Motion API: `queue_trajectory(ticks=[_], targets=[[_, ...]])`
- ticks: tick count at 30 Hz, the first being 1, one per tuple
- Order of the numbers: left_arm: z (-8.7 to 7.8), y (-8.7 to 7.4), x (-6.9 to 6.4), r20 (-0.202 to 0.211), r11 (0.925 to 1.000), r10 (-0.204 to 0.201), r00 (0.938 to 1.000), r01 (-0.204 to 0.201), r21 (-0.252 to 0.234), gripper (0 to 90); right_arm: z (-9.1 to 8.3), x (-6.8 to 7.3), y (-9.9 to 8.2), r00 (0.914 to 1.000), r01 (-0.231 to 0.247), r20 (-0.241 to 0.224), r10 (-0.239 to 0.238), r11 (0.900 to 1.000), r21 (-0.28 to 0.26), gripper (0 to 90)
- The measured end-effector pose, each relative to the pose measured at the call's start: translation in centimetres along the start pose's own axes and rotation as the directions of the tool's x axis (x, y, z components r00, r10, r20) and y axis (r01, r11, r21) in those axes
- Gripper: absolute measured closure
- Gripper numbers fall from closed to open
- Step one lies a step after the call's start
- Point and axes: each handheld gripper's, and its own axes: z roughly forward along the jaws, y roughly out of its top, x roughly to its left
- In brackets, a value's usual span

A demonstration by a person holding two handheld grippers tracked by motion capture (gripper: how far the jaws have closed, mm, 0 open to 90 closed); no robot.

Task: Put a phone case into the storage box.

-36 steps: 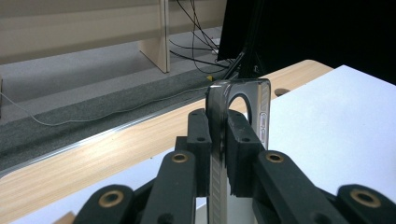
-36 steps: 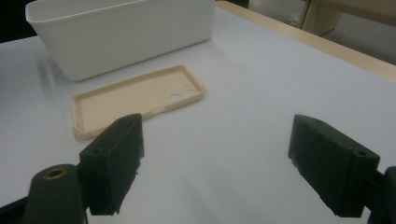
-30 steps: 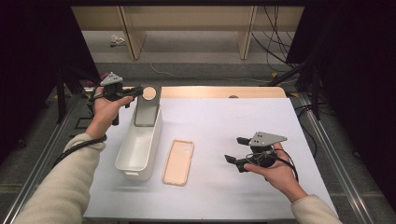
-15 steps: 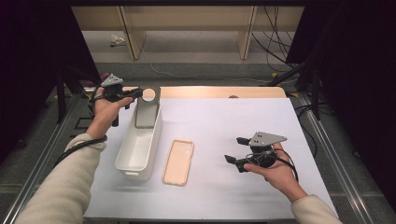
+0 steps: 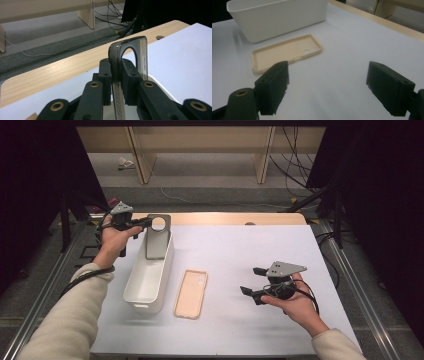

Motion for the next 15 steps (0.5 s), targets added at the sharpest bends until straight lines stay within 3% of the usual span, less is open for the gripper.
queue_trajectory(ticks=[15], targets=[[0.27, -0.24, 0.32, -0.032, 0.9996, 0.008, 0.9994, -0.007, 0.029, 76.4, 0.08, 0.03, -0.02, 1.0000, 0.001, -0.003, -0.001, 1.0000, 0.002, 19.4]])
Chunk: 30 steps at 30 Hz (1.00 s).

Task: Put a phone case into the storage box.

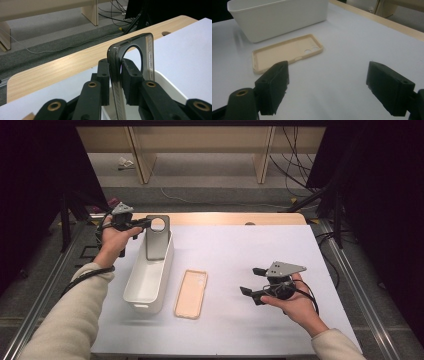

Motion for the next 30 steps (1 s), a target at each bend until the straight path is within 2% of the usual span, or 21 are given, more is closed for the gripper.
queue_trajectory(ticks=[8, 20, 30], targets=[[0.16, -0.09, 0.13, -0.020, 0.9999, -0.007, 0.9998, 0.007, 0.011, 75.3, 0.05, 0.02, -0.03, 1.0000, -0.001, -0.002, 0.001, 1.0000, 0.002, 19.3], [0.60, 0.13, -0.02, -0.060, 0.9990, 0.018, 0.9981, -0.015, 0.041, 73.1, 0.06, 0.05, -0.03, 1.0000, 0.002, -0.003, -0.002, 1.0000, 0.004, 19.3], [0.97, 0.31, -0.12, -0.077, 0.9986, 0.015, 0.9970, -0.011, 0.051, 72.0, 0.10, 0.06, -0.03, 1.0000, 0.004, -0.005, -0.004, 1.0000, 0.006, 19.3]])
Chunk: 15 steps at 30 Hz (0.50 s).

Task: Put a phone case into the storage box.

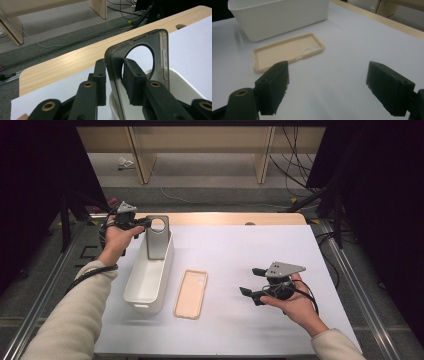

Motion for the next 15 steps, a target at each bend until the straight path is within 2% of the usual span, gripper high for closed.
queue_trajectory(ticks=[15], targets=[[0.25, 0.21, -0.26, -0.009, 0.9999, -0.011, 0.9999, 0.011, -0.009, 67.1, 0.02, 0.05, 0.01, 1.0000, 0.002, -0.003, -0.002, 1.0000, 0.002, 19.3]])
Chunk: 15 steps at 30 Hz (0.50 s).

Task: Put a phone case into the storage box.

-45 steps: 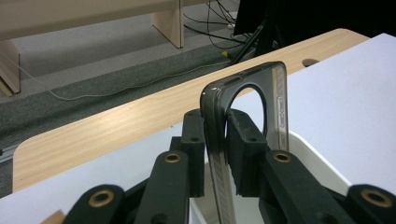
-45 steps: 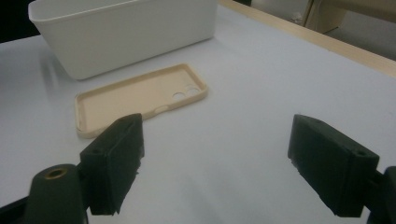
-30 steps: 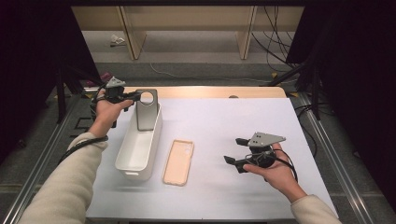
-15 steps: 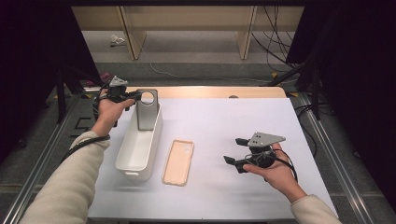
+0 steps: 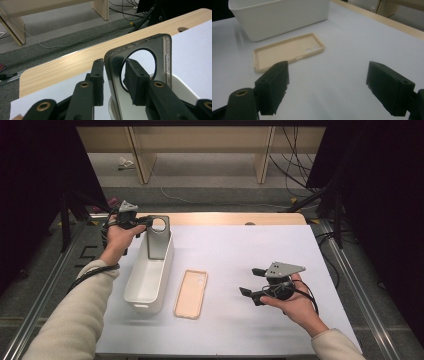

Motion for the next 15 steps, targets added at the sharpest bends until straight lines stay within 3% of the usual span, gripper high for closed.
queue_trajectory(ticks=[15], targets=[[-0.73, 0.17, -0.22, -0.032, 0.9999, 0.003, 0.9995, -0.003, 0.016, 54.7, 0.07, 0.08, 0.03, 1.0000, 0.003, -0.001, -0.003, 1.0000, 0.001, 19.3]])
